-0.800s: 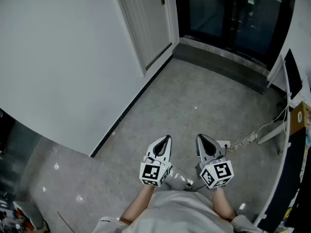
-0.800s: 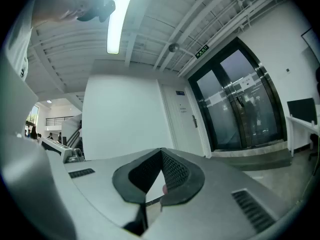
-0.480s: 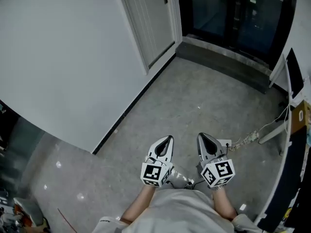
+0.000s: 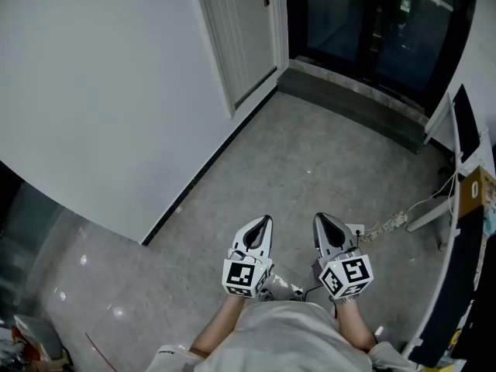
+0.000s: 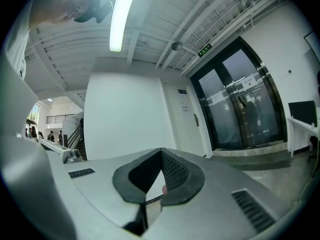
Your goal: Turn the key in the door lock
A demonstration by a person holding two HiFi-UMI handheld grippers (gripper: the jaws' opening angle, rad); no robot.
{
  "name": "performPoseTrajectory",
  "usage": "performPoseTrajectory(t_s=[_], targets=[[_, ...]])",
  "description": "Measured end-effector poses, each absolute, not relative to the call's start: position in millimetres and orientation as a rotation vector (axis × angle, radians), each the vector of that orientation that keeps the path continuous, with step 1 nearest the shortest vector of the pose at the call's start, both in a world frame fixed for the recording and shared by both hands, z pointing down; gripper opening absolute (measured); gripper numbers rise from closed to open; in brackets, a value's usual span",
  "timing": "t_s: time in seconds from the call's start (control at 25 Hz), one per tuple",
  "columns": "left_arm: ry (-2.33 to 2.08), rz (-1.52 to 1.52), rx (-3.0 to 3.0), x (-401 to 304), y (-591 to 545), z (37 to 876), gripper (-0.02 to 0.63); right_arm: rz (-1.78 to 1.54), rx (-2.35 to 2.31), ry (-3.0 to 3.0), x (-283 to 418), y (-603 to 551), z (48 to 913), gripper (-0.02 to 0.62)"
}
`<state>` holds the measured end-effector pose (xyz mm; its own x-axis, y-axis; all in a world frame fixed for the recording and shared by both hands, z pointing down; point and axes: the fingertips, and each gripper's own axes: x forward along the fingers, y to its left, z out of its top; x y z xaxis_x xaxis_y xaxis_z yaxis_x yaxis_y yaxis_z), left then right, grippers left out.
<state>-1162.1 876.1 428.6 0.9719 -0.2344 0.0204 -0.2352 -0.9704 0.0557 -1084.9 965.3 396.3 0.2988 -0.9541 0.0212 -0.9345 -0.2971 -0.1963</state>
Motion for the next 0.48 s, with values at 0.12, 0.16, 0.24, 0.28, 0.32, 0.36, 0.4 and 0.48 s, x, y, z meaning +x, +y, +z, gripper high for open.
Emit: performPoseTrajectory(t_s=[0.12,0.16,0.24,0.28,0.32,0.36,0.4,0.48], targets=[[-0.376,0.005,3.059,-1166,868,428,0.009,-0.175,-2.415,1.781,-1089,957,395,-0.008],[-0.379,0.002,3.059,-1168,864,427,0.009,-0.174,-2.416,1.782,-1091,953,396,-0.008],[-0.388,0.001,3.059,-1176,855,427,0.009,-0.175,-2.43,1.772,-1096,945,397,-0.008],[-0.393,0.003,3.057,-1180,849,427,0.009,-0.174,-2.434,1.766,-1099,940,397,-0.008],[-0.396,0.005,3.055,-1185,844,427,0.009,-0.175,-2.435,1.76,-1103,936,397,-0.008],[-0.396,0.006,3.053,-1189,840,428,0.009,-0.177,-2.434,1.754,-1107,933,397,-0.008],[-0.393,0.006,3.052,-1193,837,429,0.009,-0.178,-2.435,1.748,-1110,931,398,-0.008],[-0.378,0.011,3.057,-1198,833,433,0.009,-0.178,-2.451,1.73,-1115,928,400,-0.008]])
